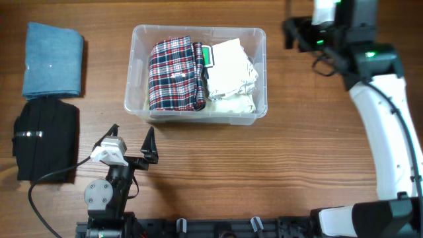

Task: Pack container
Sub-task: 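Retract the right arm away from the container, then reach the left gripper to the black garment and grasp it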

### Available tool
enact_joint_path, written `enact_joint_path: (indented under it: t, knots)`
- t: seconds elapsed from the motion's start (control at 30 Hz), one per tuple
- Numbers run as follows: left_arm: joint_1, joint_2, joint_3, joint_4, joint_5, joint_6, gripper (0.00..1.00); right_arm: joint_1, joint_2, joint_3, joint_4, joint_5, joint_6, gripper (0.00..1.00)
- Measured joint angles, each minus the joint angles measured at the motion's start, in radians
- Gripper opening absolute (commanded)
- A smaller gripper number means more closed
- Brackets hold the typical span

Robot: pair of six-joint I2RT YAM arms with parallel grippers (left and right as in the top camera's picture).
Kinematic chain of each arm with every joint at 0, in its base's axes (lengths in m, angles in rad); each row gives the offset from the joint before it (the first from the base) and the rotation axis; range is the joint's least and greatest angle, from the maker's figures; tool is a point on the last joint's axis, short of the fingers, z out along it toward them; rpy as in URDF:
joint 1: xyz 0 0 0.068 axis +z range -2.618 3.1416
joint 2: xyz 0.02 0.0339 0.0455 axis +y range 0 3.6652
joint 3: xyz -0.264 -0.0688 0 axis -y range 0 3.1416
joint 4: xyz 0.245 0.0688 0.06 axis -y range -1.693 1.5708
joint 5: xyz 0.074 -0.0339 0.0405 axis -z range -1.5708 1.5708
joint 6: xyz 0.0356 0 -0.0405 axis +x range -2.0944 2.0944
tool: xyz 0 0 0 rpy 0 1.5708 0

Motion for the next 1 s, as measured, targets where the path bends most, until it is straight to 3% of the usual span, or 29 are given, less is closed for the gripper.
enact_joint_path:
  t: [0.07, 0.23, 0.5, 0.6, 0.77, 0.8, 0.83, 0.93, 1.0]
  knots:
    - [0.000, 0.000, 0.000, 0.001, 0.000, 0.000, 1.00, -0.135, 0.028, 0.000, 0.000, -0.007, 0.111, 1.00]
    - [0.000, 0.000, 0.000, 0.001, -0.002, 0.000, 1.00, -0.306, 0.077, 0.000, 0.000, -0.023, 0.245, 1.00]
    - [0.000, 0.002, 0.024, 0.152, 0.030, -0.046, 1.00, -0.312, 0.095, 0.000, -0.001, -0.031, 0.270, 1.00]
    - [0.035, 0.102, 0.201, 0.043, 0.042, -0.062, 1.00, -0.312, 0.095, 0.000, -0.001, -0.031, 0.270, 1.00]
    - [0.124, 0.532, 0.660, -0.215, 0.058, -0.066, 1.00, -0.312, 0.095, 0.000, -0.003, -0.031, 0.270, 1.00]
    - [0.138, 0.666, 0.803, -0.360, 0.057, -0.053, 1.00, -0.312, 0.095, 0.000, 0.000, -0.031, 0.270, 1.00]
    - [0.144, 0.805, 0.993, -0.601, 0.060, 0.011, 1.00, -0.312, 0.096, 0.000, -0.003, -0.034, 0.270, 1.00]
    - [0.145, 1.043, 1.302, -0.837, 0.061, 0.161, 1.00, -0.312, 0.096, 0.000, -0.004, -0.035, 0.270, 1.00]
    - [0.145, 1.094, 1.340, -0.872, 0.056, 0.207, 1.00, -0.312, 0.096, 0.000, -0.004, -0.037, 0.270, 1.00]
